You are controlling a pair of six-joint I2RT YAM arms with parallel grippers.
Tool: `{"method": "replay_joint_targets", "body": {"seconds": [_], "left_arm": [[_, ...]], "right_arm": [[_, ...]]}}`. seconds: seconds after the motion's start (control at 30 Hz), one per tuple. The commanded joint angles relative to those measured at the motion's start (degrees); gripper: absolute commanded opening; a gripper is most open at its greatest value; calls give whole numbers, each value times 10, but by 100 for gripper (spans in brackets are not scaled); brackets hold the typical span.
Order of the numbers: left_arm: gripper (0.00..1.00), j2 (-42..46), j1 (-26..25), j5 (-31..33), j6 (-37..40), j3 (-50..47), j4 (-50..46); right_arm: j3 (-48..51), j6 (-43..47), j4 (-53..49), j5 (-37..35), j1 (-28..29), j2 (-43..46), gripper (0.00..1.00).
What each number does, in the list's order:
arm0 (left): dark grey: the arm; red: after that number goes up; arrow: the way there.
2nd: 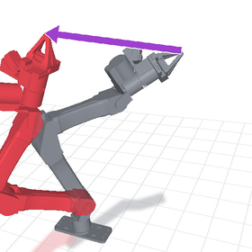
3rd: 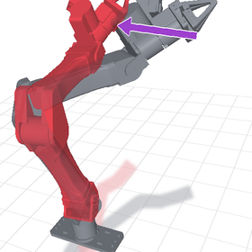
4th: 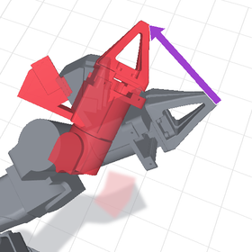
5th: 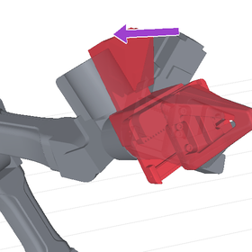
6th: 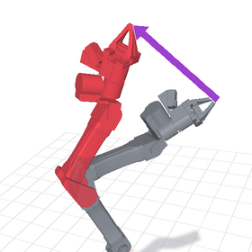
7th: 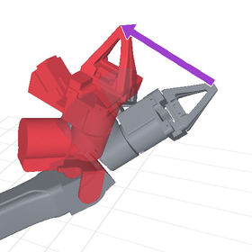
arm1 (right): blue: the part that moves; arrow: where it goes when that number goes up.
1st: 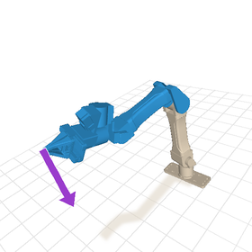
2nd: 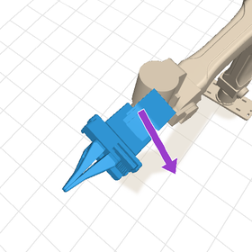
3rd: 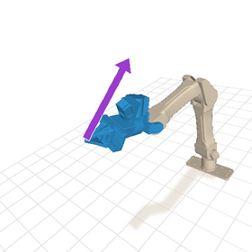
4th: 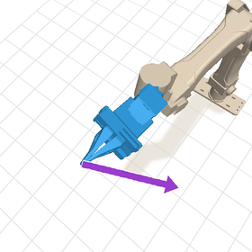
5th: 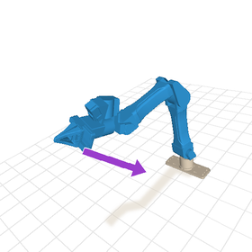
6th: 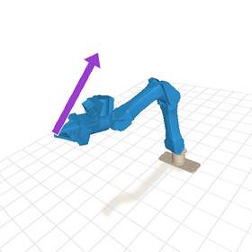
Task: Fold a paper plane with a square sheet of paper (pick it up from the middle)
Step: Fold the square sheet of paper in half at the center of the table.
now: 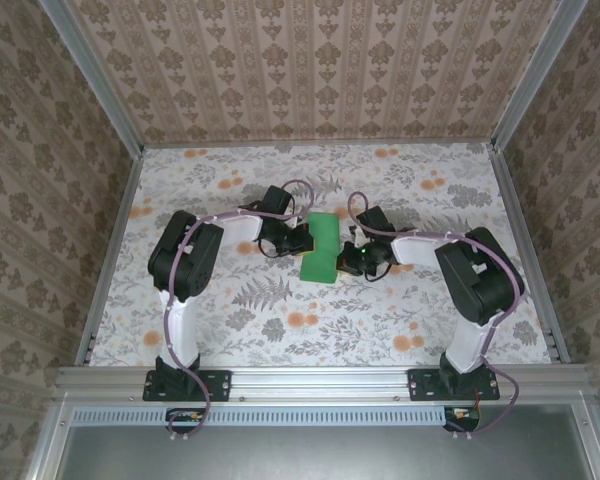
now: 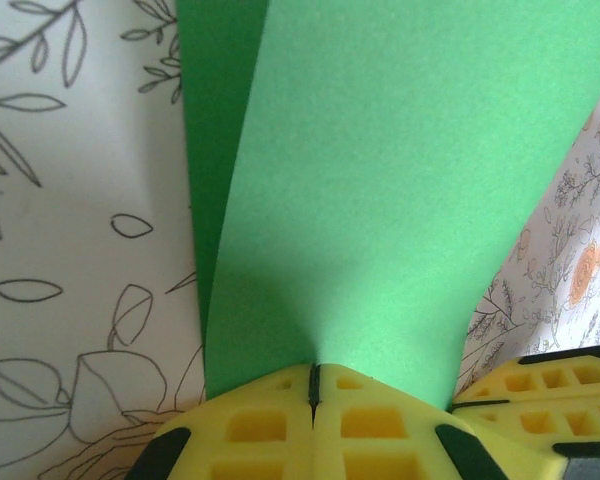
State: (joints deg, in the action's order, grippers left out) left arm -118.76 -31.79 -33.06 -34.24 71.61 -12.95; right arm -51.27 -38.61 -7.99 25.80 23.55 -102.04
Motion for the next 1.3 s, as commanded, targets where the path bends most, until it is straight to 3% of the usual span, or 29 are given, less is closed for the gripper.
{"method": "replay_joint_targets", "body": {"seconds": [0.0,0.17,0.37,0.63,1.03,1.27], "left_arm": [[0,-89,-4,126,-2,-63,-110],[0,-88,-5,125,-2,-62,-110],[0,-89,-6,122,-4,-62,-109],[0,-91,-6,125,-5,-60,-112],[0,-92,0,131,-1,-66,-109],[0,-90,0,125,2,-67,-105]], "right_arm": [[6,24,-59,-18,-8,29,0],[-37,-2,-32,-5,21,33,0],[-75,-37,13,13,56,-31,0],[-51,-28,14,18,59,-50,0],[104,-8,7,7,43,49,0],[54,-5,-4,-10,25,108,0]]}}
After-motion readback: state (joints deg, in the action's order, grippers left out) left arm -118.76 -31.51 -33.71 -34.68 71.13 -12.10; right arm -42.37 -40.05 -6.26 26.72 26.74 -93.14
